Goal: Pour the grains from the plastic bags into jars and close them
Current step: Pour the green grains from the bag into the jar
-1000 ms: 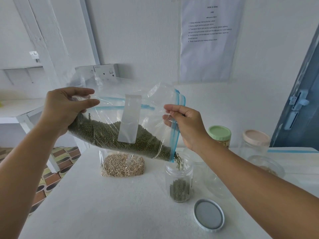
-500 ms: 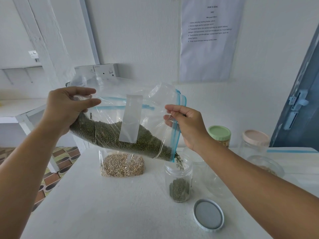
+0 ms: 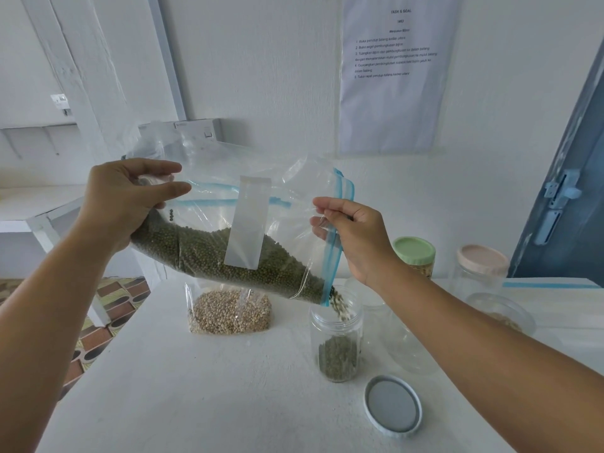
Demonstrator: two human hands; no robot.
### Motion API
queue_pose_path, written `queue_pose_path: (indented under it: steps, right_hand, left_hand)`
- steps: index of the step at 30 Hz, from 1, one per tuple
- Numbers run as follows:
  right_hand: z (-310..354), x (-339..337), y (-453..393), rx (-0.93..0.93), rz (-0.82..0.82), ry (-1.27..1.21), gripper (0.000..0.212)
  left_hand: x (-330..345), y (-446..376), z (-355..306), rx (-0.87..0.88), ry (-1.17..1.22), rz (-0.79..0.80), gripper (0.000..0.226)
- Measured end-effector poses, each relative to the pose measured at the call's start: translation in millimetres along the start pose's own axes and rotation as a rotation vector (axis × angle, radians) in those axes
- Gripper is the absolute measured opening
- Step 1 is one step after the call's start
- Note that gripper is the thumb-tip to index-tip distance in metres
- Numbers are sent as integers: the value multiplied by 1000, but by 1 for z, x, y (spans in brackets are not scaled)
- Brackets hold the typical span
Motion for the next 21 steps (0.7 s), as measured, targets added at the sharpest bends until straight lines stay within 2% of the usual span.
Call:
queue_pose_path:
  steps: [21]
  right_hand:
    - [4, 2, 5, -10, 7, 2, 24]
  left_hand:
    - [-3, 1, 2, -14, -1, -1, 40]
Point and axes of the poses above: each hand's wrist, its own y-axis away from the middle knuckle, its own x-axis out of the palm, z = x × y, the point moved 1 cm from there along -y, towards the middle knuckle, and after that the axes turned 11 degrees about y, right-handed, at the moved point
